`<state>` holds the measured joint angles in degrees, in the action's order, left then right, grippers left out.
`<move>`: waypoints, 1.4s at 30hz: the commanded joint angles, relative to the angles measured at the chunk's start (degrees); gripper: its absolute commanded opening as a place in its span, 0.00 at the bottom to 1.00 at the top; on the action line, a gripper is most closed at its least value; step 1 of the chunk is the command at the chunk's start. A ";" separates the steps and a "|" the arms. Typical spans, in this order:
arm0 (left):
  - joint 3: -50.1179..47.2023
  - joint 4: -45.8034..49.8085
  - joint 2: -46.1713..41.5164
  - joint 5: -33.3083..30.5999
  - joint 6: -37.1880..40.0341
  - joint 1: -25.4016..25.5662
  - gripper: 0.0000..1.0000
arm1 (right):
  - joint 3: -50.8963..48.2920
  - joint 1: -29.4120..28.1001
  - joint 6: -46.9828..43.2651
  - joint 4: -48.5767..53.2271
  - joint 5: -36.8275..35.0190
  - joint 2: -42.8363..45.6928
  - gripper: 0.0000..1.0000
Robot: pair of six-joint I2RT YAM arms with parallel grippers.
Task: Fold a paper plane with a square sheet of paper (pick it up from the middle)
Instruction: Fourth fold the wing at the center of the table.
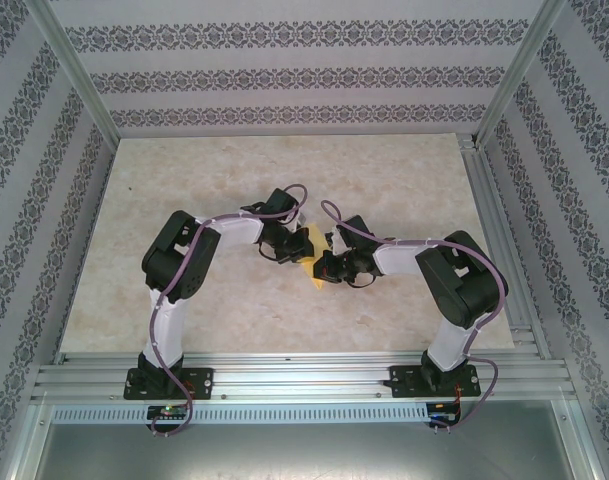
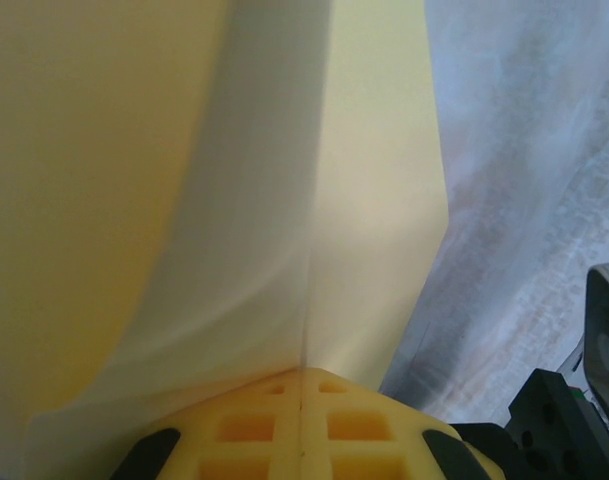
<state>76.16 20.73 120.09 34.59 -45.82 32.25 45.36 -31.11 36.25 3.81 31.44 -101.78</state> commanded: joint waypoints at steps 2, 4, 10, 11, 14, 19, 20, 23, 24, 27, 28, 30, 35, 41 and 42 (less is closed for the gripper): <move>4.01 0.88 3.10 -9.32 -1.25 -2.56 0.01 | -3.56 -1.08 -1.96 9.26 -5.41 -4.41 0.00; 4.75 1.28 3.23 -9.18 -0.86 -2.87 0.01 | -3.36 -1.05 -2.39 10.04 -5.75 -4.58 0.00; 6.94 2.02 4.14 -9.10 1.22 -4.06 0.02 | -3.55 -1.05 -2.76 10.51 -5.89 -4.48 0.00; 7.23 2.12 4.39 -9.07 1.41 -4.40 0.02 | -3.53 -1.05 -2.76 10.59 -5.87 -4.40 0.00; 8.55 1.92 5.36 -7.61 2.65 -5.00 0.04 | -3.58 -1.05 -2.72 10.72 -5.95 -4.33 0.00; 10.04 1.58 6.83 -6.76 4.08 -6.10 0.04 | -3.53 -0.83 -2.93 11.29 -6.13 -3.96 0.00; 10.12 1.42 6.98 -6.76 4.54 -6.39 0.05 | -3.36 -0.83 -2.92 11.39 -6.04 -4.00 0.00; 11.92 2.62 8.06 -6.95 5.75 -7.19 0.06 | -3.40 -0.85 -2.94 11.52 -6.04 -3.86 0.00; 12.74 3.41 8.57 -7.14 6.04 -7.51 0.06 | -3.35 -0.88 -3.01 11.56 -6.04 -3.87 0.00; 14.32 3.95 9.75 -7.51 7.03 -8.54 0.06 | -3.46 -0.82 -2.98 11.66 -6.04 -3.83 0.00; 14.84 3.89 10.21 -7.37 7.26 -8.95 0.06 | -3.52 -0.83 -3.03 11.65 -6.04 -3.79 0.00; 16.20 4.41 11.08 -6.99 8.32 -9.70 0.06 | -3.53 -0.86 -2.94 11.60 -6.12 -3.71 0.00; 19.67 6.11 12.61 -5.23 10.65 -11.68 0.07 | -3.18 -0.77 -2.93 11.88 -6.06 -3.56 0.00; 24.78 8.73 12.26 -3.56 12.16 -13.97 0.09 | -1.78 -0.70 -3.03 12.65 -6.04 -2.95 0.00; 25.94 9.89 11.95 -3.37 12.40 -14.13 0.09 | -1.10 -0.70 -3.08 12.96 -6.04 -2.78 0.00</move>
<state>97.65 28.16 132.05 33.08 -36.40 20.16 46.04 -31.11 34.74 5.13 31.24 -101.78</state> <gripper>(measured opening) 0.094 0.044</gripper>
